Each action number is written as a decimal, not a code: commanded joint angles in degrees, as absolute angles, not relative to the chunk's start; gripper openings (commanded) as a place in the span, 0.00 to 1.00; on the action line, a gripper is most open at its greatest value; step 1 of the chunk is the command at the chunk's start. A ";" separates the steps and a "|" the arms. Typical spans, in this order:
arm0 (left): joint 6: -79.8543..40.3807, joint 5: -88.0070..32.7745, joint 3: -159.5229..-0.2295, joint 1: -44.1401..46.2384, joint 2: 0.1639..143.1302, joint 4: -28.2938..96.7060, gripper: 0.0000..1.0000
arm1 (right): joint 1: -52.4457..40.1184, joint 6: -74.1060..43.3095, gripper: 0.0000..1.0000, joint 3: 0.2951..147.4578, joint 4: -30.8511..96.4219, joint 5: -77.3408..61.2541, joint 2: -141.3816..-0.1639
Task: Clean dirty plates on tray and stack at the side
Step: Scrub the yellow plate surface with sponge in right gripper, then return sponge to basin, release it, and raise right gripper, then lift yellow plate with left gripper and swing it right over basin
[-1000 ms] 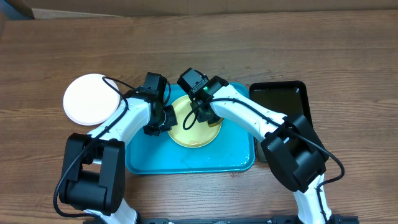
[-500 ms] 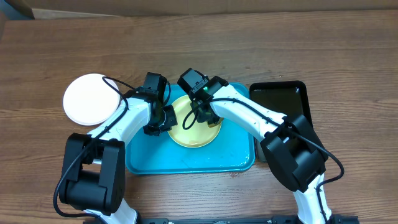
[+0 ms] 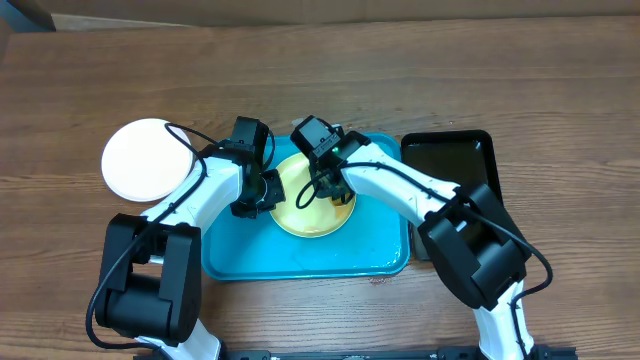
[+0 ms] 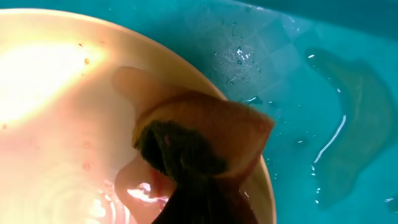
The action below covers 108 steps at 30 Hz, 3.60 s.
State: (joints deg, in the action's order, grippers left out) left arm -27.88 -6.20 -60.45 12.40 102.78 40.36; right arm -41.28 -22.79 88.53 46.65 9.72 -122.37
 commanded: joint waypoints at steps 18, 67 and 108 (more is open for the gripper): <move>-26.79 -4.32 -60.75 12.78 103.50 40.66 0.09 | -37.56 -17.87 0.04 93.43 46.63 -21.87 -122.52; -26.81 -4.49 -60.75 12.78 103.50 40.27 0.30 | -3.57 -15.27 0.56 95.55 66.92 6.92 -114.21; -22.17 -2.72 -64.95 12.21 103.37 43.11 0.04 | 14.06 -18.26 1.00 94.87 63.05 2.87 -114.24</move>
